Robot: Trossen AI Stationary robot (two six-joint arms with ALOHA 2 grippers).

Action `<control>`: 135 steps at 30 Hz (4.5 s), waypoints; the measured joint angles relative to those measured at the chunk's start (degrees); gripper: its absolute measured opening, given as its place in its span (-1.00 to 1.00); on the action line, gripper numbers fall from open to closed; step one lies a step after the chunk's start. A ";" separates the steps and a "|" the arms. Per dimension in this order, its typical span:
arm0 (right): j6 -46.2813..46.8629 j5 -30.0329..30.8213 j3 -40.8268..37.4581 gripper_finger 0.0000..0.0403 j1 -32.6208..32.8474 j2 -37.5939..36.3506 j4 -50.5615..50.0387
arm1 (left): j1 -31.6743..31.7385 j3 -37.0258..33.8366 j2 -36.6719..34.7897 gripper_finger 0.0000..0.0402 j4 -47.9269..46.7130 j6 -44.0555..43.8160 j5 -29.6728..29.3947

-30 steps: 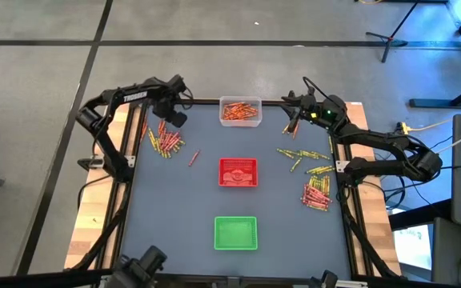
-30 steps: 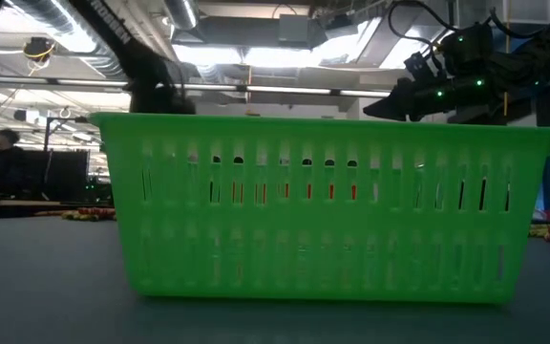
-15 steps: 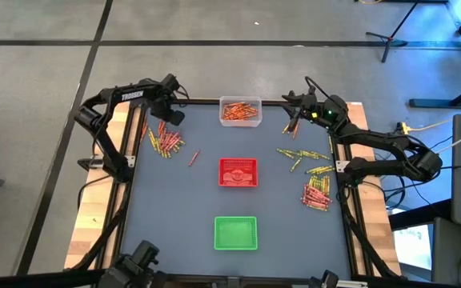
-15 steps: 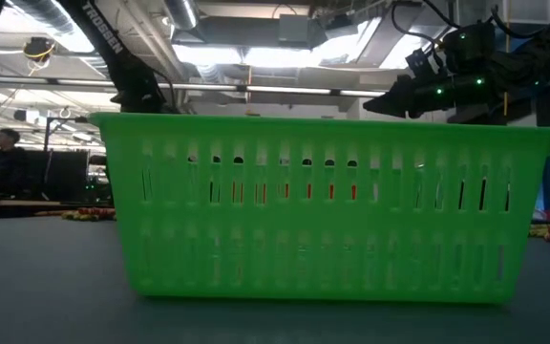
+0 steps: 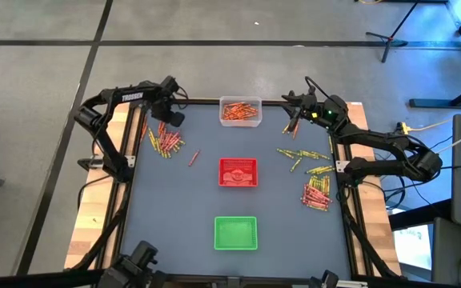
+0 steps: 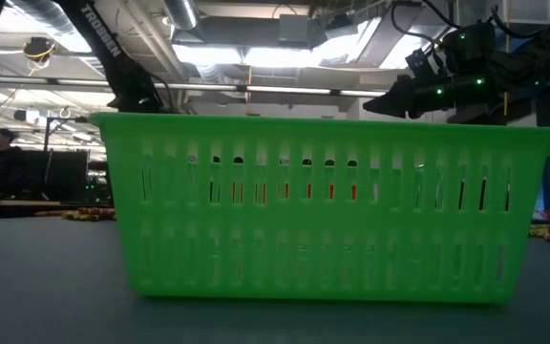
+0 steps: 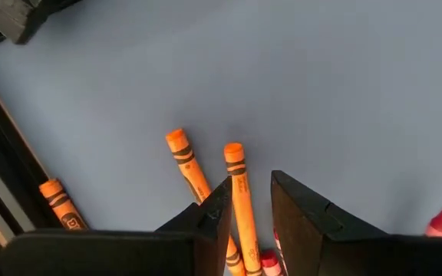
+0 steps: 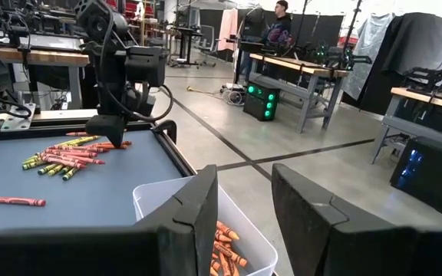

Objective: Sort crayons
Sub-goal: Put the orange crayon into the transparent bin

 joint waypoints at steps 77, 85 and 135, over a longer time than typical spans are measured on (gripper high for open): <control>0.00 -0.17 0.00 -0.39 0.00 0.00 0.86 | -25.63 45.87 22.00 -0.94 11.80 18.28 5.12; -0.02 -0.17 0.00 -0.39 0.00 0.00 -0.14 | -25.84 46.41 25.77 -0.94 11.64 17.84 5.10; -6.32 6.67 12.53 -0.39 6.25 -0.07 -38.98 | -32.92 -29.33 -31.28 -0.52 80.67 16.45 20.23</control>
